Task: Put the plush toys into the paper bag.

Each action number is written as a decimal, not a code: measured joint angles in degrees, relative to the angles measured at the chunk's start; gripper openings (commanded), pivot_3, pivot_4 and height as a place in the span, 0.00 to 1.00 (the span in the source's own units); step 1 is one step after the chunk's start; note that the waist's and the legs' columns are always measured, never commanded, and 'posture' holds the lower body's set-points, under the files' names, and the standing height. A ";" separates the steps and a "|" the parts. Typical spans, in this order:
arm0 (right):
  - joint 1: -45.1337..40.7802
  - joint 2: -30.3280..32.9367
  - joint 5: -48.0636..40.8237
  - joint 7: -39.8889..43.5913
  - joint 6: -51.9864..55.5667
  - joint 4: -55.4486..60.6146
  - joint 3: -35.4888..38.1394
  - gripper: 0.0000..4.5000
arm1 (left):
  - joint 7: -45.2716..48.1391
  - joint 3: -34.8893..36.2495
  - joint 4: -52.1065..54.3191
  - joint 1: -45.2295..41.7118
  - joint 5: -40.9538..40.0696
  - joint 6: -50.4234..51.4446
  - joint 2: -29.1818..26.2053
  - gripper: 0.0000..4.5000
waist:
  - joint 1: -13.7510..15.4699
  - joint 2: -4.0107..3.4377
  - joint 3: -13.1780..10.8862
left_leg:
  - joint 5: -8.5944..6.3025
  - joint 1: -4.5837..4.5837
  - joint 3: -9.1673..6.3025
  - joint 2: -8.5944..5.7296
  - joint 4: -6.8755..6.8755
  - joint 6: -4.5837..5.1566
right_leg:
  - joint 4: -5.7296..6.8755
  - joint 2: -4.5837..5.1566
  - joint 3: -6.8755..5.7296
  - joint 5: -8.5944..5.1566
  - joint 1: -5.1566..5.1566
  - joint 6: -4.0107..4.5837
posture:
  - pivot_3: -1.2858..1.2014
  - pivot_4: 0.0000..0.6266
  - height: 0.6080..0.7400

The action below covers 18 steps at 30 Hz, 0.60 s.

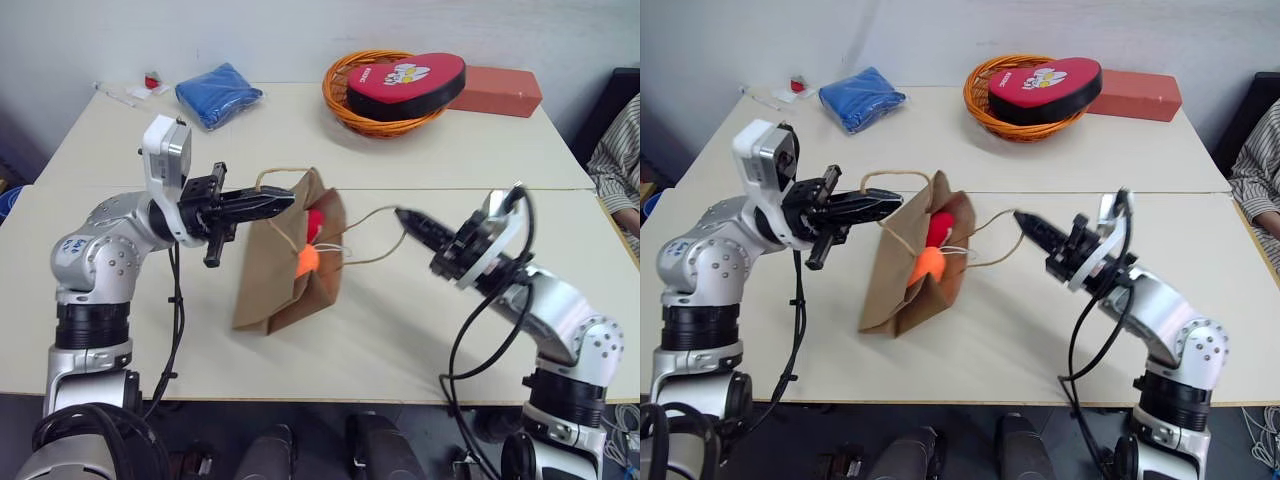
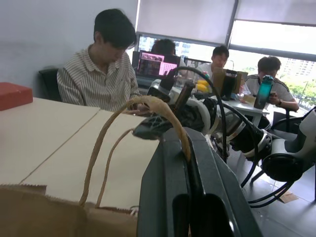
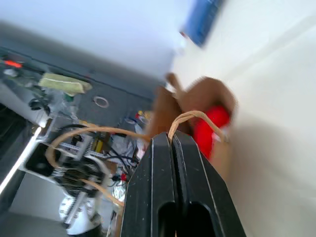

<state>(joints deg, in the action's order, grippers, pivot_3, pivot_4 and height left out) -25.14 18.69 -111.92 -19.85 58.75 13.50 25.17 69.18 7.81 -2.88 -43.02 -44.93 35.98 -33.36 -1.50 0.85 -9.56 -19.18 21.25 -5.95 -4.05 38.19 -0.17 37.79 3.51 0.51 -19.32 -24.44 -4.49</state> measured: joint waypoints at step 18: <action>-8.59 4.35 -0.02 0.47 -1.37 -0.20 -2.42 0.00 | -1.29 -0.44 -9.46 -4.28 7.99 -14.58 5.94 0.00 | -0.16 -0.02 -0.01 | 0.01 0.05 0.02 0.02 0.00 0.01 | 0.17 0.00 0.00 0.00 -0.04 0.00 | 0.52 0.24 1.00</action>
<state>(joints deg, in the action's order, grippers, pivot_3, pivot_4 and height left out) -33.73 23.04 -111.94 -19.37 57.38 13.30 22.75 67.89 7.38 -12.35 -47.30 -36.94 21.40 -27.42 -1.66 0.83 -9.57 -19.18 21.31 -5.93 -4.04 38.18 -0.16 37.97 3.51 0.51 -19.32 -24.48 -4.49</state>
